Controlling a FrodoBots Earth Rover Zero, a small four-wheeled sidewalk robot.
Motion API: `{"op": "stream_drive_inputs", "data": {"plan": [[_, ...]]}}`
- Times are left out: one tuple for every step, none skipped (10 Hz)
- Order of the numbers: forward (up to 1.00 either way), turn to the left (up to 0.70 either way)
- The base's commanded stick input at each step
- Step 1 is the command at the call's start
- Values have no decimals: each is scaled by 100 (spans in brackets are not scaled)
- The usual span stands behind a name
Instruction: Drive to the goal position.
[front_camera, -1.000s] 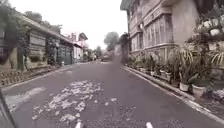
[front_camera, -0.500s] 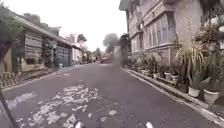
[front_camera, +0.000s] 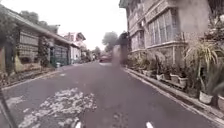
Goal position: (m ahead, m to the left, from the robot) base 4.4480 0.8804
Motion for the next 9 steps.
{"op": "stream_drive_inputs", "data": {"plan": [[70,5],[70,10],[70,14],[70,14],[70,14],[70,14],[70,14],[70,14],[70,2]]}}
